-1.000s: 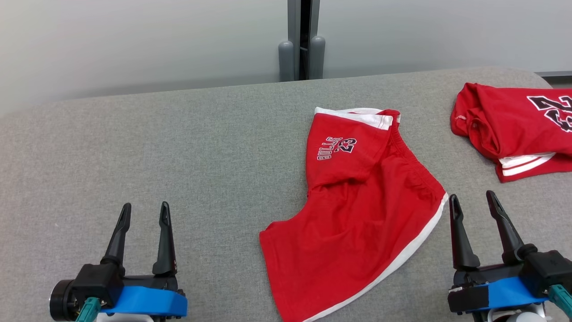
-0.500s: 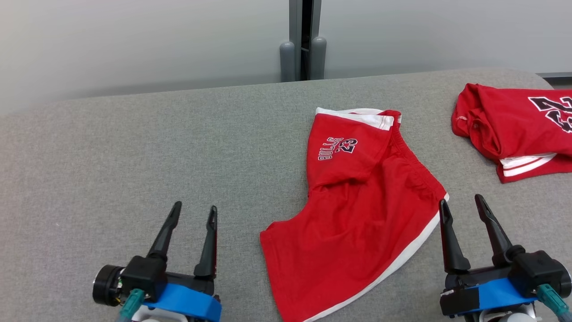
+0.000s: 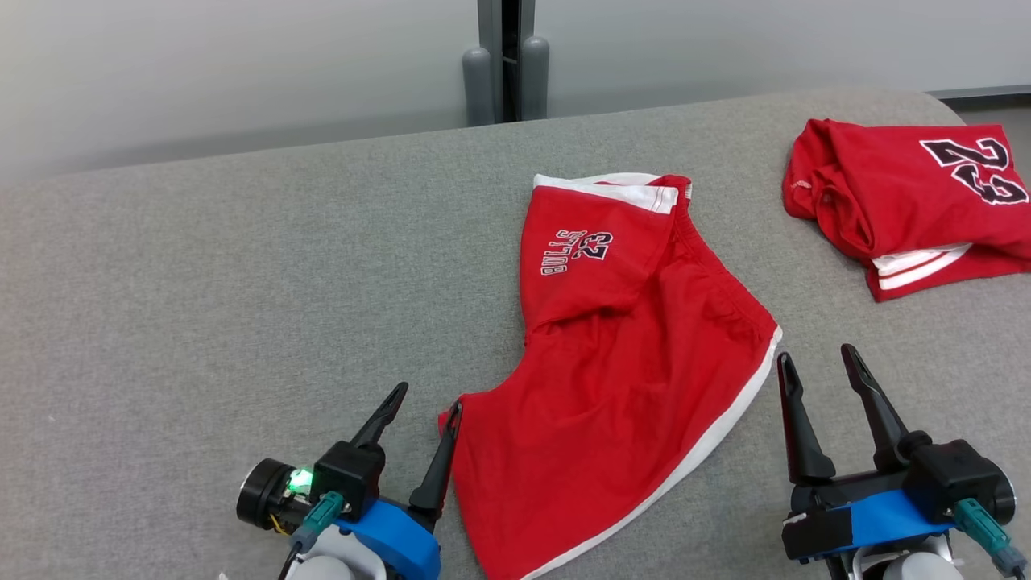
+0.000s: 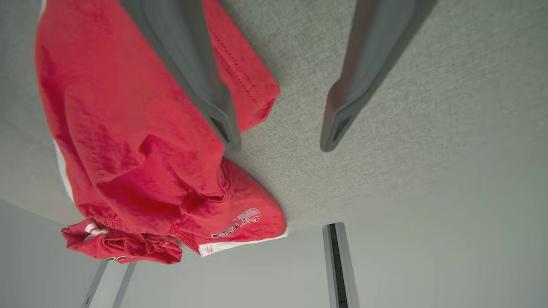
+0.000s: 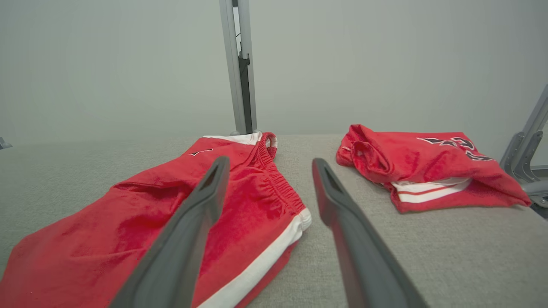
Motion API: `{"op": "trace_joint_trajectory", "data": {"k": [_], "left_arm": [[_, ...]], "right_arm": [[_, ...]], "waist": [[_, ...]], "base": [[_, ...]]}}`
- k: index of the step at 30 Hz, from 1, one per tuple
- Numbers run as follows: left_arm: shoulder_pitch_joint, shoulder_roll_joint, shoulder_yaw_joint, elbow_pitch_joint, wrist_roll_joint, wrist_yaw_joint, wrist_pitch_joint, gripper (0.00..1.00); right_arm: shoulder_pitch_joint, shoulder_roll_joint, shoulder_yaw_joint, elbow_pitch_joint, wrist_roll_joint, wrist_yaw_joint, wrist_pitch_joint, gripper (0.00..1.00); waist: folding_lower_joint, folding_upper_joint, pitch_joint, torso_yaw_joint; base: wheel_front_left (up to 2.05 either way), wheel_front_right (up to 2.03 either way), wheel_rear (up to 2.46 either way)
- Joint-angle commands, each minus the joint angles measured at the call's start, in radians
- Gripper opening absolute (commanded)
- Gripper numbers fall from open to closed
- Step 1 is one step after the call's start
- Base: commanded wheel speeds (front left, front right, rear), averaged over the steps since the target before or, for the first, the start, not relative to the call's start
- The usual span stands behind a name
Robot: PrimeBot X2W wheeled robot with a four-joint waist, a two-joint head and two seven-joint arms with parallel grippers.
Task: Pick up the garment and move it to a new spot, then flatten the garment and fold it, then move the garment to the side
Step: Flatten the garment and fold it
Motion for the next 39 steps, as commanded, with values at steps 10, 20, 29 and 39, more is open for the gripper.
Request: {"op": "trace_joint_trajectory", "data": {"k": [10,20,29,39], "left_arm": [[-0.087,0.010,-0.044,0.199,0.002,-0.025,-0.003,1.00],[-0.142,0.006,-0.101,0.327,-0.036,-0.035,0.000,0.00],[-0.195,0.007,-0.112,0.295,-0.079,-0.038,-0.001,0.00],[-0.269,0.132,0.002,0.269,-0.098,-0.001,-0.001,0.00]], "right_arm": [[-0.035,0.009,-0.001,0.023,0.011,-0.001,0.001,1.00],[-0.051,0.015,0.002,0.034,0.012,-0.001,0.001,1.00],[-0.059,0.006,0.011,0.034,0.022,-0.001,0.001,1.00],[-0.060,0.004,0.001,0.035,0.025,-0.001,0.001,1.00]], "waist": [[0.0000,-0.0001,0.039,-0.040],[0.0000,-0.0001,0.053,-0.049],[0.0000,-0.0001,0.056,-0.033],[0.0000,-0.0001,0.065,-0.040]], "base": [[0.00,0.00,0.00],[0.00,0.00,0.00],[0.00,0.00,0.00],[0.00,0.00,0.00]]}}
